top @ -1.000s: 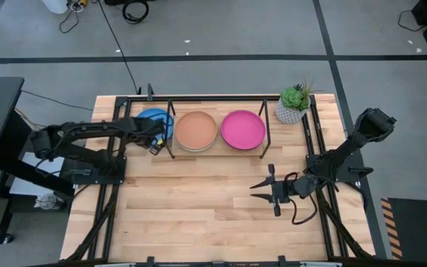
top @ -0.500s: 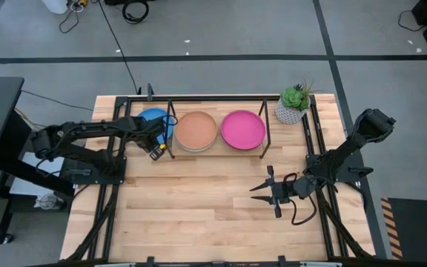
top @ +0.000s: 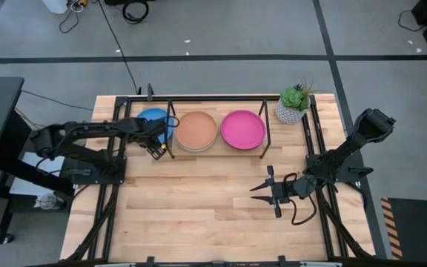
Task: Place and stack plates onto a shelf
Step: Stack the blue plate on top of the pink plate on the shelf
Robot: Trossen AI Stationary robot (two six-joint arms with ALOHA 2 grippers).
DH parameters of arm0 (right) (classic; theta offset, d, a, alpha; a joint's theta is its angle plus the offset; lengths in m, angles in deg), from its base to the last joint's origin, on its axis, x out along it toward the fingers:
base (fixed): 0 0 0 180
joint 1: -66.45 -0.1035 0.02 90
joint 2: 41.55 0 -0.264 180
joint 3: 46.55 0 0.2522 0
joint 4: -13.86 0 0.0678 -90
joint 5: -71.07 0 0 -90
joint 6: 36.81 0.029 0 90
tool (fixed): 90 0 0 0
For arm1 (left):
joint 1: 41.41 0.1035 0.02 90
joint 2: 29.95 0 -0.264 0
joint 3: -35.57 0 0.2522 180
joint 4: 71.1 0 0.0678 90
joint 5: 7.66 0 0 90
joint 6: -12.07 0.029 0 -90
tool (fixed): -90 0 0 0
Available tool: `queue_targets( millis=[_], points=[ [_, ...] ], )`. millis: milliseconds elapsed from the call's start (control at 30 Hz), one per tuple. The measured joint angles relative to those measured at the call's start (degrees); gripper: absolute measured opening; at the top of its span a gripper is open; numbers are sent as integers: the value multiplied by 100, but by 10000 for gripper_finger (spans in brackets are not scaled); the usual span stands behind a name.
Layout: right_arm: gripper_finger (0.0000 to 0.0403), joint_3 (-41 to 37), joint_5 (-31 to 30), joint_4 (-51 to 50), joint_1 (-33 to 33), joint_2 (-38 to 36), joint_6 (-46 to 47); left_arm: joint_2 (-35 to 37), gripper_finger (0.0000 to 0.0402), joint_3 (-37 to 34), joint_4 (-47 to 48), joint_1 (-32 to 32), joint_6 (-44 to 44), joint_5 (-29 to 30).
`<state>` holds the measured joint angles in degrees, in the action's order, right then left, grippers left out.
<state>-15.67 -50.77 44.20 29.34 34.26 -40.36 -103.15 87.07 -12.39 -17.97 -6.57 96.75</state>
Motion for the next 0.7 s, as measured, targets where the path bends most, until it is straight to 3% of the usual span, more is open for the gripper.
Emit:
queue_targets(
  millis=[533, 700],
  points=[
    [117, 0, 57, -8, 0, 0, -74, -657, 122, 19, -552, -31, 401, 87],
    [117, 0, 59, -4, 0, 0, -71, -657, 67, 20, -501, -29, 391, 49]
  ],
)
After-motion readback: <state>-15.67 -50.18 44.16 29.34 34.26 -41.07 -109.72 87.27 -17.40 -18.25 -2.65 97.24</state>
